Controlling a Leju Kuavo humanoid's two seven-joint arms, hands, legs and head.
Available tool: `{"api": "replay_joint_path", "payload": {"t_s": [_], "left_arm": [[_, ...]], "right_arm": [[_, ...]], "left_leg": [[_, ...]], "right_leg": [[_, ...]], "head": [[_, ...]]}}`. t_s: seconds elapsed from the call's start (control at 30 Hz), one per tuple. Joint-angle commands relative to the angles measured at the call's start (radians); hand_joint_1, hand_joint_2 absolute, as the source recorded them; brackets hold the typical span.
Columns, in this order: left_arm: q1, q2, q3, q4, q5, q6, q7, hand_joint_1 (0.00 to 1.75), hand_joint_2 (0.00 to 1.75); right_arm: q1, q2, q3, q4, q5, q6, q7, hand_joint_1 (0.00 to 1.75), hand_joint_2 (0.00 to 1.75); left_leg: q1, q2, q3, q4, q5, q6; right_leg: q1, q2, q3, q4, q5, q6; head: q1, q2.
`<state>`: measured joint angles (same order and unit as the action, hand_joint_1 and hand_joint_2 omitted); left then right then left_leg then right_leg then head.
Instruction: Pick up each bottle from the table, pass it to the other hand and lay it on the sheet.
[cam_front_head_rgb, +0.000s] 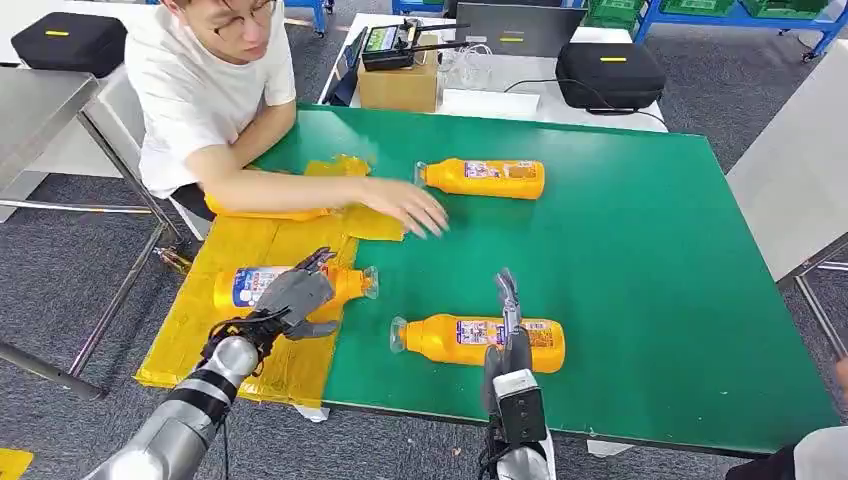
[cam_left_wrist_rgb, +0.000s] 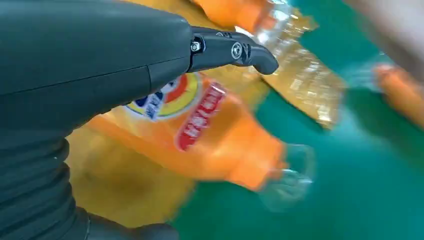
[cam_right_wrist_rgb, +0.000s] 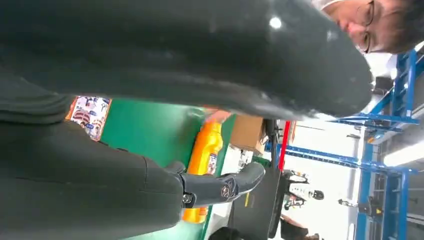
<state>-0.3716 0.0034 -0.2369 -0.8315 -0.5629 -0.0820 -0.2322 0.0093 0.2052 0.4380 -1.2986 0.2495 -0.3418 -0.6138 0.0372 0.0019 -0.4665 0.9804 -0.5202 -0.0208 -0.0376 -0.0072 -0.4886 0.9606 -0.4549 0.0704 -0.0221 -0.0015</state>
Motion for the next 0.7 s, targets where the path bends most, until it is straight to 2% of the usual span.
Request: {"api": "replay_joint_path", "payload": {"t_s": [0.03, 0.07, 0.1, 0.13, 0.17, 0.23, 0.27, 0.3, 0.33, 0.4, 0.43, 0.5, 0.53, 0.7], "left_arm": [[0.164, -0.063, -0.007, -0.304, 0.319, 0.018, -0.124, 0.00, 1.75], [0.168, -0.065, -0.019, -0.328, 0.325, 0.026, -0.112, 0.00, 1.75], [0.180, -0.092, -0.002, -0.376, 0.395, 0.046, -0.139, 0.00, 1.75], [0.195, -0.136, 0.029, -0.431, 0.495, 0.077, -0.168, 0.00, 1.75], [0.197, -0.131, 0.003, -0.462, 0.511, 0.095, -0.145, 0.00, 1.75], [0.224, -0.148, 0.009, -0.545, 0.648, 0.098, -0.157, 0.00, 1.75], [0.232, -0.139, -0.002, -0.572, 0.659, 0.102, -0.147, 0.00, 1.75], [0.244, -0.139, 0.003, -0.594, 0.687, 0.099, -0.146, 0.00, 1.75], [0.263, -0.134, 0.010, -0.632, 0.705, 0.097, -0.158, 0.00, 1.75], [0.309, -0.127, 0.042, -0.723, 0.746, 0.079, -0.147, 0.00, 1.75], [0.333, -0.128, 0.065, -0.776, 0.745, 0.079, -0.146, 0.00, 1.75], [0.348, -0.131, 0.078, -0.810, 0.748, 0.079, -0.141, 0.00, 1.75], [0.363, -0.146, 0.096, -0.835, 0.751, 0.079, -0.134, 0.00, 1.75], [0.396, -0.166, 0.089, -0.861, 0.708, 0.097, -0.114, 0.00, 1.75]], "right_arm": [[-0.048, -0.031, 0.007, 0.098, 0.101, -0.130, -0.041, 0.00, 0.00], [-0.047, -0.033, 0.011, 0.103, 0.102, -0.131, -0.041, 0.00, 0.00], [-0.056, -0.050, 0.029, 0.126, 0.188, -0.200, -0.040, 0.00, 0.00], [-0.070, -0.073, 0.054, 0.174, 0.316, -0.283, 0.004, 0.00, 0.00], [-0.070, -0.079, 0.059, 0.185, 0.314, -0.287, 0.004, 0.00, 0.00], [-0.083, -0.113, 0.056, 0.252, 0.580, -0.356, 0.143, 0.00, 0.00], [-0.080, -0.116, 0.042, 0.262, 0.578, -0.356, 0.125, 0.00, 0.00], [-0.082, -0.122, 0.032, 0.279, 0.638, -0.356, 0.162, 0.00, 1.75], [-0.074, -0.134, 0.013, 0.279, 0.784, -0.356, 0.258, 0.00, 1.75], [-0.056, -0.170, 0.034, 0.255, 0.878, -0.356, 0.363, 0.00, 1.75], [-0.042, -0.195, 0.049, 0.224, 0.971, -0.333, 0.464, 0.00, 1.75], [-0.027, -0.210, 0.051, 0.195, 0.999, -0.320, 0.501, 0.00, 1.75], [-0.014, -0.225, 0.055, 0.158, 1.063, -0.300, 0.577, 0.00, 1.75], [0.012, -0.250, 0.042, 0.076, 1.130, -0.232, 0.690, 0.00, 1.75]], "left_leg": [[0.000, 0.002, 0.000, -0.003, 0.001, 0.003], [0.000, 0.001, -0.001, -0.001, 0.000, 0.003], [0.000, 0.000, -0.003, -0.001, 0.000, 0.003], [0.000, 0.000, -0.004, 0.000, 0.000, 0.002], [0.000, 0.000, -0.005, -0.001, 0.001, 0.004], [0.000, 0.000, -0.007, 0.000, 0.000, 0.003], [0.001, 0.000, -0.007, -0.001, 0.000, 0.004], [0.000, 0.000, -0.007, -0.002, 0.001, 0.003], [0.000, 0.000, -0.008, -0.001, 0.000, 0.002], [0.000, 0.002, -0.008, -0.002, 0.000, 0.003], [0.000, 0.002, -0.009, -0.001, 0.000, 0.002], [0.000, 0.003, -0.010, -0.001, -0.001, 0.003], [0.000, 0.002, -0.011, -0.001, 0.000, 0.003], [-0.001, 0.001, -0.012, -0.001, 0.000, 0.003]], "right_leg": [[0.001, 0.002, -0.002, -0.003, 0.001, -0.004], [0.001, 0.001, -0.002, -0.002, 0.001, -0.003], [0.001, 0.000, -0.004, -0.002, 0.000, -0.003], [0.001, 0.000, -0.005, -0.001, 0.000, -0.002], [0.001, 0.000, -0.006, -0.002, 0.001, -0.003], [0.001, 0.000, -0.008, -0.002, 0.001, -0.002], [0.002, 0.001, -0.008, -0.003, 0.001, -0.003], [0.001, 0.001, -0.008, -0.003, 0.001, -0.003], [0.001, 0.001, -0.009, -0.002, 0.000, -0.003], [0.001, 0.002, -0.010, -0.003, 0.001, -0.004], [0.001, 0.002, -0.011, -0.002, 0.000, -0.003], [0.001, 0.003, -0.013, -0.002, 0.000, -0.004], [0.001, 0.002, -0.014, -0.001, 0.000, -0.003], [0.001, 0.002, -0.015, -0.001, 0.000, -0.004]], "head": [[0.000, 0.000], [0.000, 0.000], [0.000, 0.000], [0.000, 0.000], [0.000, 0.000], [0.000, 0.000], [0.001, 0.000], [0.000, 0.000], [0.000, 0.000], [0.000, 0.000], [0.000, 0.000], [0.000, 0.000], [0.000, 0.000], [0.000, 0.000]]}}
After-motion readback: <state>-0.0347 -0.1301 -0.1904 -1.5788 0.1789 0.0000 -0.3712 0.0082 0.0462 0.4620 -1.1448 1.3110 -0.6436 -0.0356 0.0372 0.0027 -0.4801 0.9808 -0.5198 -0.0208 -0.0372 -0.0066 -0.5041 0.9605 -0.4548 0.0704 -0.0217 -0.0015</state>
